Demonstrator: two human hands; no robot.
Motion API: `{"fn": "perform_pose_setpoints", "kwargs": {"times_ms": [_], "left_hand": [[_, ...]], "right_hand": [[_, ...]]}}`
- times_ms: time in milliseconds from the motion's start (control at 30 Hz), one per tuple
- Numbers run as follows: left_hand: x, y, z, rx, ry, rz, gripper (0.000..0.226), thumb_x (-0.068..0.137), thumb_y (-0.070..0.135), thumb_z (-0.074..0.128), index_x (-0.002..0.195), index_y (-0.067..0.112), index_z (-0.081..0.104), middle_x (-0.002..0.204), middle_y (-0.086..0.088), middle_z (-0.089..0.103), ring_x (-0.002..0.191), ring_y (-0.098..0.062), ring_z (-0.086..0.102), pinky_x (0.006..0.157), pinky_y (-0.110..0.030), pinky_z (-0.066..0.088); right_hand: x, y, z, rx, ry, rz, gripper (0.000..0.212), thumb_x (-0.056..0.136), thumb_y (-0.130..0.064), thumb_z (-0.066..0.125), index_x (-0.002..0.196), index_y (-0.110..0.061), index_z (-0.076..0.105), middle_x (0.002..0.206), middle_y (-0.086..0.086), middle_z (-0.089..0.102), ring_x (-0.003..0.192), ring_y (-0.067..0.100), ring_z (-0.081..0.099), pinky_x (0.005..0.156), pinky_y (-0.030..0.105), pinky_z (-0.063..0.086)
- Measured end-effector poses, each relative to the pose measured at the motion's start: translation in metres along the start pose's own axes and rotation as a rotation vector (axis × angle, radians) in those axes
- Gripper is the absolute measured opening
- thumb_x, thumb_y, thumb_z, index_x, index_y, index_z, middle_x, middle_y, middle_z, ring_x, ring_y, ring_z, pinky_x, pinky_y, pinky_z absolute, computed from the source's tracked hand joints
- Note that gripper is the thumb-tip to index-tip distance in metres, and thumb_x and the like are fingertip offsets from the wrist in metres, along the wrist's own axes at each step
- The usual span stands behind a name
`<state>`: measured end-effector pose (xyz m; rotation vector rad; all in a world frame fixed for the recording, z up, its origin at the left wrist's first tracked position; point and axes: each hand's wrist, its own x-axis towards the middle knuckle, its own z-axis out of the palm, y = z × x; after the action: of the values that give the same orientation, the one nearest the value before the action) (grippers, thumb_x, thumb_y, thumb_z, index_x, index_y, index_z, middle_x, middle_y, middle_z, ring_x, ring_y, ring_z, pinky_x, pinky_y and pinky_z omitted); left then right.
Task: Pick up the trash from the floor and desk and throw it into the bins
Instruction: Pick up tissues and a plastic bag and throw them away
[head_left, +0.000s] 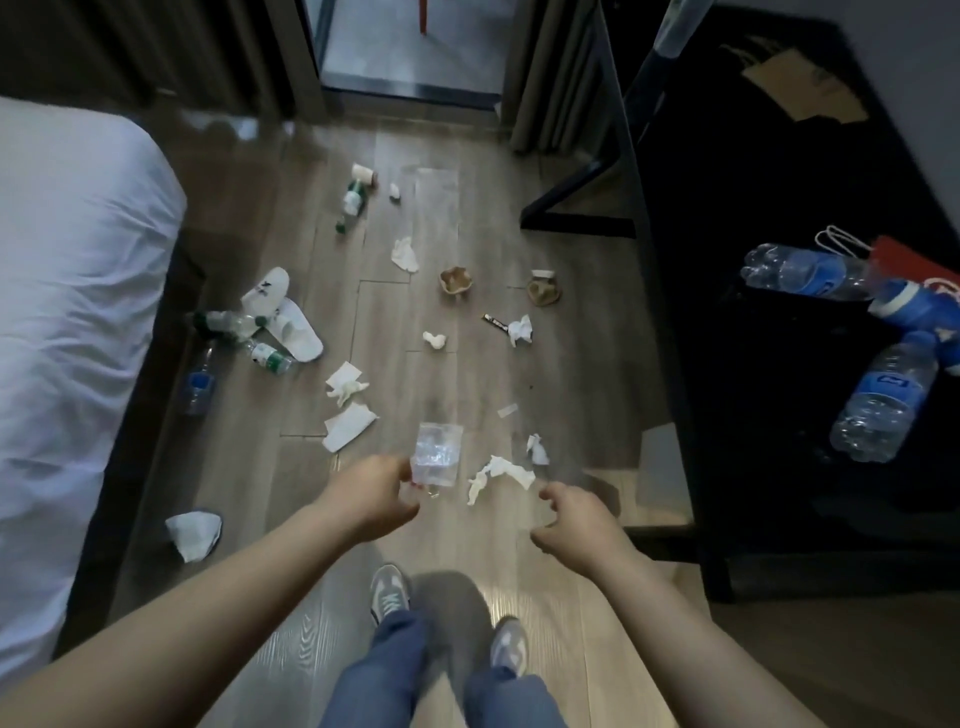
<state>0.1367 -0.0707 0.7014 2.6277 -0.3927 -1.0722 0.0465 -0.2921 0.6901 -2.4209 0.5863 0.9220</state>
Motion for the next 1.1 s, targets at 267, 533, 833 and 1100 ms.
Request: {"fn": "perform_pose_setpoints", "kwargs": {"times_ms": [267,533,833,1100], "left_hand": [[0.101,-0.021,0.057,-0.062,-0.08,-0.096,0.041,0.088,0.029,0.057,0.126,0.015,0.054,0.125,-0.004,0.059,0.113,-0.02,0.056,0.08,-0.024,0.04],[0.225,-0.036,0.159,-0.118,-0.106,-0.148,0.039,0.089,0.03,0.058,0.125,0.014,0.056,0.122,-0.005,0.061,0.111,-0.021,0.058,0.088,-0.028,0.046],[0.404,-0.076,0.287,-0.071,-0.001,-0.068,0.036,0.087,0.029,0.057,0.12,0.015,0.057,0.119,-0.003,0.063,0.105,-0.022,0.059,0.074,-0.024,0.042],[0.544,-0.117,0.364,0.036,0.149,0.114,0.033,0.086,0.03,0.06,0.115,0.015,0.059,0.112,-0.002,0.065,0.099,-0.021,0.061,0.08,-0.03,0.049]], "right_hand": [[0.107,0.029,0.031,0.015,-0.056,0.051,0.056,0.084,-0.019,0.063,0.137,-0.015,0.047,0.131,0.007,0.058,0.109,0.019,0.061,0.09,0.034,0.054],[0.242,0.097,0.095,-0.013,-0.054,0.067,0.055,0.083,-0.026,0.064,0.136,-0.02,0.05,0.136,-0.001,0.053,0.121,0.017,0.053,0.097,0.033,0.049],[0.428,0.175,0.186,-0.091,-0.005,0.006,0.035,0.079,-0.018,0.059,0.113,-0.012,0.057,0.129,0.011,0.053,0.101,0.025,0.058,0.072,0.03,0.044],[0.593,0.196,0.242,-0.277,0.182,-0.188,0.045,0.085,-0.023,0.063,0.128,-0.011,0.056,0.126,0.013,0.054,0.115,0.03,0.055,0.091,0.032,0.043]]}}
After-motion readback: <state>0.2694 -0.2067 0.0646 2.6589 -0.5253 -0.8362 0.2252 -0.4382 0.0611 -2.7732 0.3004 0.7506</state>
